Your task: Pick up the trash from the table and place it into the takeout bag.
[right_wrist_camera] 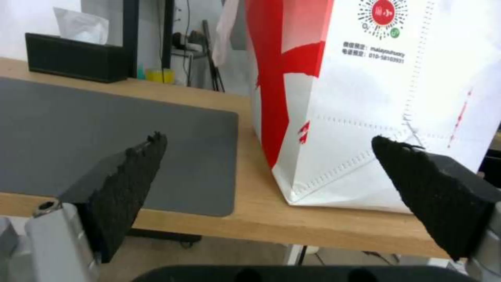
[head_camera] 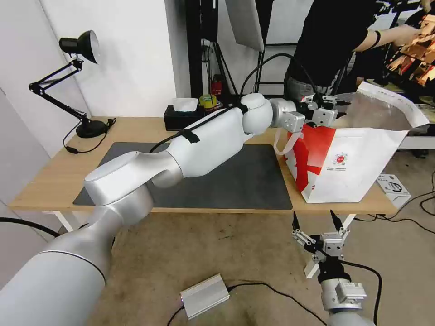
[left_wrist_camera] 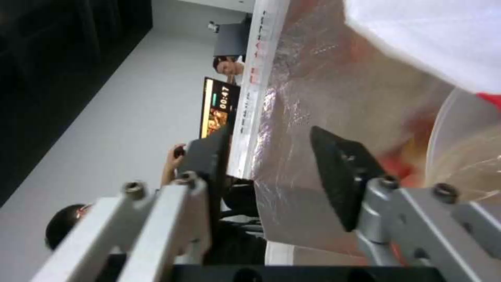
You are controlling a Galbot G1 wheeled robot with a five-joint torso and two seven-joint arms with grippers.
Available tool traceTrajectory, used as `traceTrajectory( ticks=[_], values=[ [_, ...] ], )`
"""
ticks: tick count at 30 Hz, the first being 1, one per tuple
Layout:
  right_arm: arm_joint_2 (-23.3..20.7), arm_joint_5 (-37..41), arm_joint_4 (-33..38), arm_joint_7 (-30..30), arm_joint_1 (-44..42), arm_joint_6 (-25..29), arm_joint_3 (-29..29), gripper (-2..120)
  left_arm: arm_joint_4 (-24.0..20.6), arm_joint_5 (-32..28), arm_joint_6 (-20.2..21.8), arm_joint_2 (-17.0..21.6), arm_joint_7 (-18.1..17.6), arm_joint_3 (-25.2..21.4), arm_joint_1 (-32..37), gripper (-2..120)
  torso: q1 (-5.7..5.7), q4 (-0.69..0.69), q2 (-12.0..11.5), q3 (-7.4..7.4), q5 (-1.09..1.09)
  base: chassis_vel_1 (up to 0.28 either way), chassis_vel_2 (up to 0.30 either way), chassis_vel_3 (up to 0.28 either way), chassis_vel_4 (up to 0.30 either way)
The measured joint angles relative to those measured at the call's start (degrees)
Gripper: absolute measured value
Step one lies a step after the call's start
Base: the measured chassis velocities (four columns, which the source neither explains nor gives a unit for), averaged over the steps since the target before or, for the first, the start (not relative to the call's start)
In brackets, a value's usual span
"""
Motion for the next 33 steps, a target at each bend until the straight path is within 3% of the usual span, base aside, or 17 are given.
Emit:
traceTrajectory(
  ticks=[2,5,12,23,33],
  values=[
    [0.0,0.0,0.0,0.0,0.0,0.0,0.0,100,0.0,-0.1,0.0,0.0,0.0,0.1,-0.1,52,0.00,0.00,0.0,0.00,0.00,0.000,0.000,0.000,0.000],
    [0.0,0.0,0.1,0.0,0.0,0.0,0.0,100,0.0,-0.6,0.1,0.0,0.0,0.4,-0.2,70,0.00,0.00,0.0,0.00,0.00,0.000,0.000,0.000,0.000],
    [0.0,0.0,0.1,0.0,0.0,-0.1,0.0,100,-0.1,-1.2,0.1,0.0,0.0,0.4,-0.2,95,0.00,0.00,0.0,0.00,0.00,0.000,0.000,0.000,0.000],
    [0.1,-0.1,0.3,0.0,0.0,-0.1,0.1,100,0.0,-2.9,0.4,0.0,-1.0,-1.7,-1.1,100,0.00,0.00,0.0,0.00,0.00,0.000,0.000,0.000,0.000],
    [0.0,-0.1,0.5,-0.1,0.1,-0.1,0.5,100,2.6,-5.3,1.5,0.8,-2.9,-9.8,-5.2,100,0.00,0.00,0.0,0.00,0.00,0.000,0.000,0.000,0.000]
  ],
)
